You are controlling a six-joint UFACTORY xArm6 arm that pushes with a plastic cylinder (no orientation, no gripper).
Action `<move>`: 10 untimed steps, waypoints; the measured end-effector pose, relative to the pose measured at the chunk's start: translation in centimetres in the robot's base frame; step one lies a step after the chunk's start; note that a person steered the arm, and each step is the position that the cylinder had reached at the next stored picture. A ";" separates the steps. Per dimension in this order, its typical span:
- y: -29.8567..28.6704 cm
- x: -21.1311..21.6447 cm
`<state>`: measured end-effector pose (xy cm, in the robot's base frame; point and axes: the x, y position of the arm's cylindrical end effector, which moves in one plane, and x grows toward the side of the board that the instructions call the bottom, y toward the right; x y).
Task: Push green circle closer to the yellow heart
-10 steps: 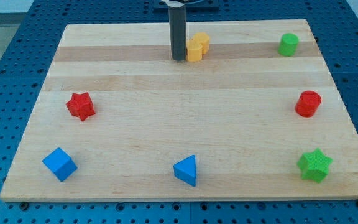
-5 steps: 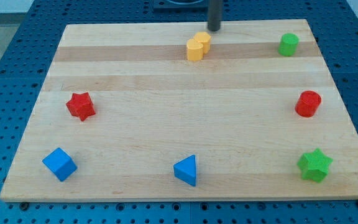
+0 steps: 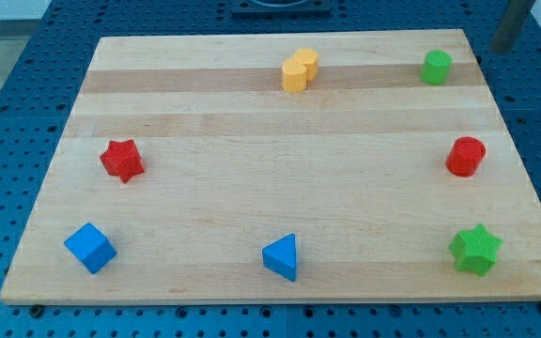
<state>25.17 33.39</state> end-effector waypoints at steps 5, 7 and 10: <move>-6.8 0.4; -9.6 1.4; -7.0 0.1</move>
<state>25.23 26.43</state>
